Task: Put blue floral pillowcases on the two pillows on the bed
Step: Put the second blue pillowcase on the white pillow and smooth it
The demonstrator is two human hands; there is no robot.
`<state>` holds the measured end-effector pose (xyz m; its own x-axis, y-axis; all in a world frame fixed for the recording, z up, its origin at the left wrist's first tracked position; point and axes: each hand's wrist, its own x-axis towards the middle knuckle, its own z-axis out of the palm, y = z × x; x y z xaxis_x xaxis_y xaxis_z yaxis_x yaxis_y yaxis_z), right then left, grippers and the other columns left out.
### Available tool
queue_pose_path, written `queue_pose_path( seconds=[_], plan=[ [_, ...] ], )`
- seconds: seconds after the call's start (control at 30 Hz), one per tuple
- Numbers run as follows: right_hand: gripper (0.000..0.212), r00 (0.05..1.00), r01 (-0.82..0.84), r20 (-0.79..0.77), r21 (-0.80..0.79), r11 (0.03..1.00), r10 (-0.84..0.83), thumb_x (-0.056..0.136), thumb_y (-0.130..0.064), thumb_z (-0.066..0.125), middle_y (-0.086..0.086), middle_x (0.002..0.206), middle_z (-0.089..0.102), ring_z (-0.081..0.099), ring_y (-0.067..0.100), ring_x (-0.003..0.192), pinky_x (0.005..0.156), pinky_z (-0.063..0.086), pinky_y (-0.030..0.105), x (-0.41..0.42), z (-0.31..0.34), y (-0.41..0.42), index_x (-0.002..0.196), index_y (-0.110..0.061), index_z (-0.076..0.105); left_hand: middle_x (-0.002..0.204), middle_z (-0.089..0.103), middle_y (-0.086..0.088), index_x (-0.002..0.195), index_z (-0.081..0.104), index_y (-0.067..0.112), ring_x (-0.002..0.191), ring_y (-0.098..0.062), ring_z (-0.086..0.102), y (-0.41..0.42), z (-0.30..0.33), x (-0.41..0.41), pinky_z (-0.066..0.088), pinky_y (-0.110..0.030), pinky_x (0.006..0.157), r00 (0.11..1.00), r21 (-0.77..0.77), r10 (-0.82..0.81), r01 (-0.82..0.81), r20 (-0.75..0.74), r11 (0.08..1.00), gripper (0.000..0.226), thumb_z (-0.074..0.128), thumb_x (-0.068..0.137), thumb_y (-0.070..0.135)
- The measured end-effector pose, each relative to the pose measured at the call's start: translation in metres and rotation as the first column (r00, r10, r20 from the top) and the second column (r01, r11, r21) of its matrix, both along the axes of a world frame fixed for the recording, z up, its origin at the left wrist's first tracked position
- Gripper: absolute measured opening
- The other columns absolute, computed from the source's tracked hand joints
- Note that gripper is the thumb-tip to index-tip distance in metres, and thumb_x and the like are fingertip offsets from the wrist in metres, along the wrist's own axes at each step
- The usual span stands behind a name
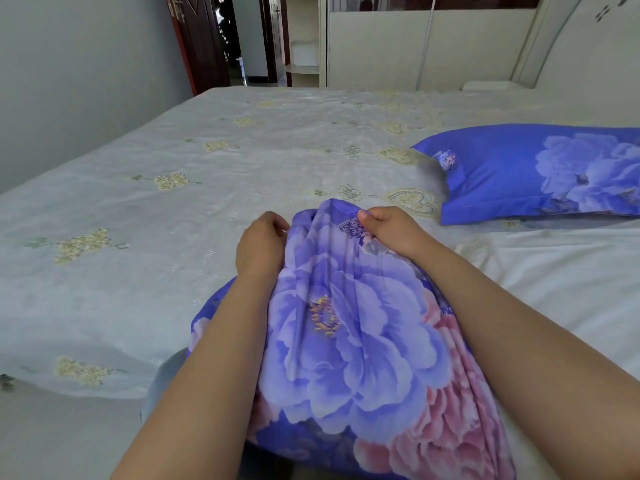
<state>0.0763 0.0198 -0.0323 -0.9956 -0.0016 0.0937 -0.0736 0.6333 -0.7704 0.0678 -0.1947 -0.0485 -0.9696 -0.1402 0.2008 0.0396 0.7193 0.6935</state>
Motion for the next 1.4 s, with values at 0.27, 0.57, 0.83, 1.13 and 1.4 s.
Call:
queue_pose_path(
  seconds=[0.27,0.57,0.83,1.13,1.4],
  plan=[
    [0.045,0.979,0.193,-0.107,0.219,0.956,-0.173,0.100,-0.036,0.040,-0.001,0.060,0.042,0.047,0.025,0.072,0.064,0.034,0.032,0.009,-0.005,0.001,0.058,-0.018,0.037,0.101,0.061,-0.012,0.095,0.058,0.012,0.086,-0.032,0.055,0.012,0.004,0.027,0.036,-0.031,0.066,1.000,-0.375,-0.026,0.026,0.005,0.927,0.016,0.044,0.091,0.020],
    [0.049,0.977,0.196,0.003,0.406,0.893,-0.215,0.087,-0.062,0.048,0.005,0.090,0.061,0.058,0.028,0.095,0.074,0.041,0.031,0.020,0.016,0.015,0.089,-0.015,0.061,0.104,0.064,-0.014,0.098,0.059,0.008,0.094,-0.032,0.057,0.018,0.010,0.033,0.043,-0.032,0.076,0.962,-0.204,-0.151,0.199,0.227,0.959,0.025,0.042,0.094,0.026],
    [0.058,0.955,0.189,0.112,0.482,0.855,-0.274,0.082,-0.068,0.046,0.006,0.073,0.054,0.055,0.030,0.084,0.065,0.038,0.033,0.043,0.032,0.057,0.069,-0.013,0.051,0.077,0.054,-0.007,0.088,0.049,0.003,0.075,-0.026,0.049,0.015,0.012,0.034,0.031,-0.027,0.063,0.992,0.427,0.064,-0.013,-0.105,0.904,0.023,0.038,0.099,0.019],
    [0.051,0.796,0.470,-0.577,0.401,0.787,-0.181,0.084,-0.065,0.050,0.014,0.103,0.066,0.059,0.035,0.097,0.065,0.036,0.032,0.039,0.185,0.015,0.104,-0.020,0.063,0.081,0.056,0.004,0.104,0.053,0.008,0.073,-0.008,0.050,0.000,0.088,0.012,0.042,-0.025,0.070,0.892,0.717,0.133,0.251,-0.433,0.650,0.033,0.048,0.083,0.034],
    [0.037,0.869,0.472,-0.360,0.399,0.786,-0.339,0.093,-0.047,0.048,0.017,0.115,0.057,0.054,0.034,0.108,0.081,0.042,0.034,0.013,0.140,0.023,0.102,-0.016,0.065,0.088,0.062,0.006,0.089,0.055,0.043,0.077,-0.011,0.056,-0.004,0.057,0.011,0.048,-0.032,0.072,0.943,0.651,-0.004,0.234,-0.334,0.722,0.016,0.055,0.091,0.027]
  ],
)
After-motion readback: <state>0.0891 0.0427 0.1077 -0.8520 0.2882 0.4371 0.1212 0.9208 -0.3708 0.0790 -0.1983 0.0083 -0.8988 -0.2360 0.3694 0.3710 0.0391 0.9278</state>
